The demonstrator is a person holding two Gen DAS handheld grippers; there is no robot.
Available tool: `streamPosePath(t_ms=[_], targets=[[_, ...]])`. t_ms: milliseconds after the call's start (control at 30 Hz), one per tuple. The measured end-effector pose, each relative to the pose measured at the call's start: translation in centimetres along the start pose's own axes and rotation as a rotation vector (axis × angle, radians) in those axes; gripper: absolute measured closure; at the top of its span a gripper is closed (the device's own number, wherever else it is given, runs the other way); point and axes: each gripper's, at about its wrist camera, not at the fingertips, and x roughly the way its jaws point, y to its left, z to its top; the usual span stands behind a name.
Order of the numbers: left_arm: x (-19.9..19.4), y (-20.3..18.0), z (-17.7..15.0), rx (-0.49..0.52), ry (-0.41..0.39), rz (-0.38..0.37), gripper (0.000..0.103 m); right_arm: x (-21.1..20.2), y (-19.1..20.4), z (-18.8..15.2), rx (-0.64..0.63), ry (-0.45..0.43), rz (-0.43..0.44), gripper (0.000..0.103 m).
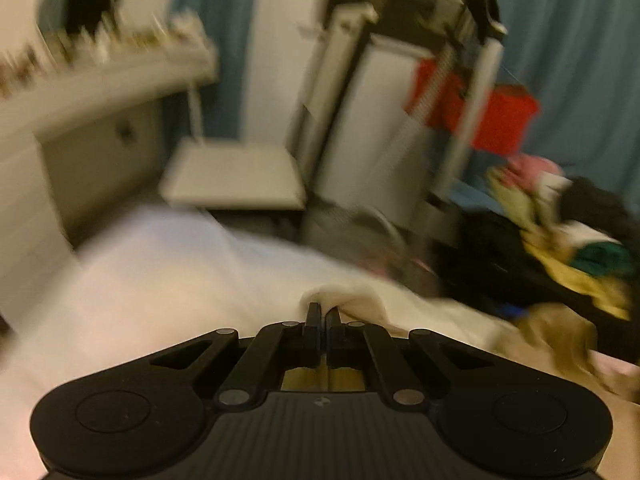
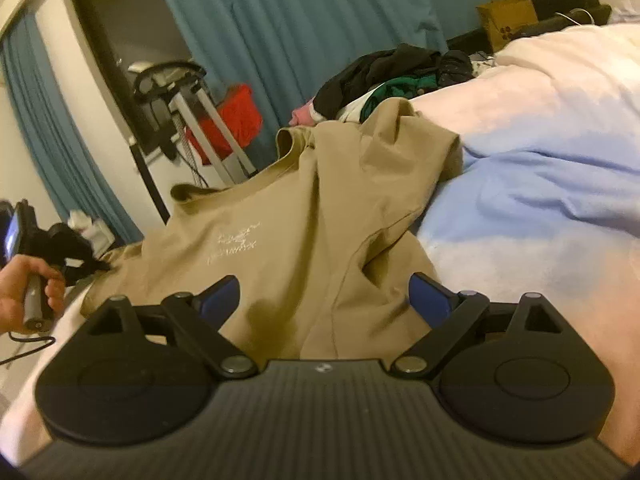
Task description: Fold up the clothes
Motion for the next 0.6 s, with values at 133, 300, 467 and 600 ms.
streamPosePath(t_ms=[133,300,467,600], targets=[[-0.3,2.3,0.4,-0.058,0.046,0.036,0.085,-0.1,0.0,-0.1,-0.003,0.0,0.0,0.01],[-2.6,6.7,-1.7,-0.193,0.091,-0.035,0.042,0.0,0.1,0.0,0.009,-0.001,0.0,0.01],[-5.0,12.9,-7.9,-0.572,0.271,-0.316,0.039,-0.2,0.0,0.1,0.031,0.001,0.0,0.01],[-4.6,13.2,-11.7,-0.749,0.305,-0.456,0.035,-0.4,0.0,0.2,0.041,0.005,-0.003,0.01]])
